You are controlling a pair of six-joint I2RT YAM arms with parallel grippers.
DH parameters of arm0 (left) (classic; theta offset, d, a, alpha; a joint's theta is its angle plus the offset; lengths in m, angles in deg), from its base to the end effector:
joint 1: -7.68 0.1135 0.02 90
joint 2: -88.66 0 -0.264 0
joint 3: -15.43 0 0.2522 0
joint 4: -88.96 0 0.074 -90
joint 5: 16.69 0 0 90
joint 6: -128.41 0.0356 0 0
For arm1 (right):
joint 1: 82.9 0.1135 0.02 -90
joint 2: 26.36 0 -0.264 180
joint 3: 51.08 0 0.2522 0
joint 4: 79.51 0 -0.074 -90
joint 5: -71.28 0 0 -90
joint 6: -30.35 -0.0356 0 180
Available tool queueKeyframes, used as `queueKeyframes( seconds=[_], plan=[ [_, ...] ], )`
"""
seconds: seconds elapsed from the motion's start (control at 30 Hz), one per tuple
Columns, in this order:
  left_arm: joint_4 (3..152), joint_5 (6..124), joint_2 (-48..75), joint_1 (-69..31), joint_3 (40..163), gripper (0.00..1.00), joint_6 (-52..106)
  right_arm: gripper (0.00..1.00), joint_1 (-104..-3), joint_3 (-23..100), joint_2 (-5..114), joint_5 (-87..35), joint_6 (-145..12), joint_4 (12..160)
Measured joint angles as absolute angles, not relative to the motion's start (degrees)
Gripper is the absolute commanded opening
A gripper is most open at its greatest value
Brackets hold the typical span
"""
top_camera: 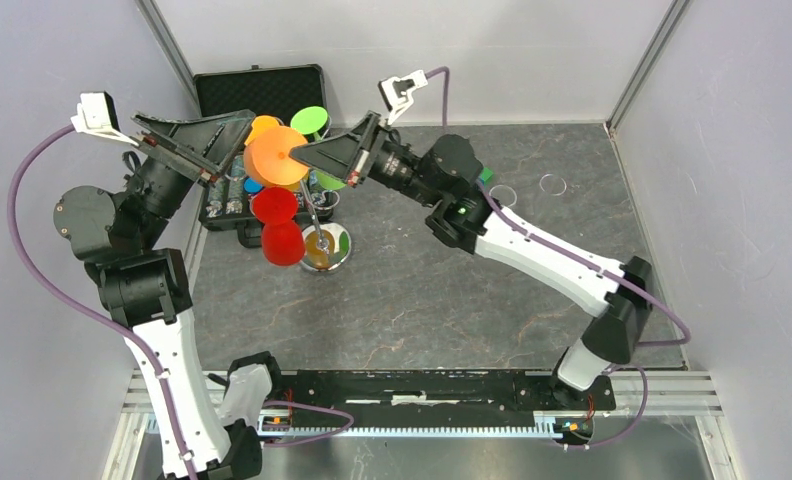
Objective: Take the wine glass off the wine glass rack
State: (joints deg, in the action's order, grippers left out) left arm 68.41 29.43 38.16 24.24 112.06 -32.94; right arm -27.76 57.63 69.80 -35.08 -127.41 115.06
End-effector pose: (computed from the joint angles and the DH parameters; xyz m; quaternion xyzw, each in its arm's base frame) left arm 0.1189 0.0096 0.5421 -0.1156 0.5754 -0.5379 0.6052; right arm 0.2151 0.3264 0.4801 -0.0639 0.5265 0.7773 0.3384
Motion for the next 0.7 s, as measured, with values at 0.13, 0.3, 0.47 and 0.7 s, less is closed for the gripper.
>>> queueKeyframes(
  seconds=[0.13, 0.3, 0.47, 0.7],
  plan=[
    [69.94, 28.34, 37.92, 24.04, 112.06, 0.92, -32.68, 0.0, -28.05, 51.45, 63.04, -32.8, -125.27, 116.0],
    [74.18, 27.1, 37.14, 23.3, 111.74, 0.91, -32.68, 0.0, -30.21, 41.81, 51.52, -30.09, -122.93, 119.24],
    [78.97, 27.36, 36.04, 17.03, 107.91, 0.88, -32.68, 0.0, -34.58, 33.57, 42.52, -28.47, -122.41, 123.78],
    [80.67, 30.42, 25.68, -0.57, 106.38, 0.86, -30.71, 0.0, -41.36, 22.88, 37.3, -28.76, -127.96, 132.64]
  ],
)
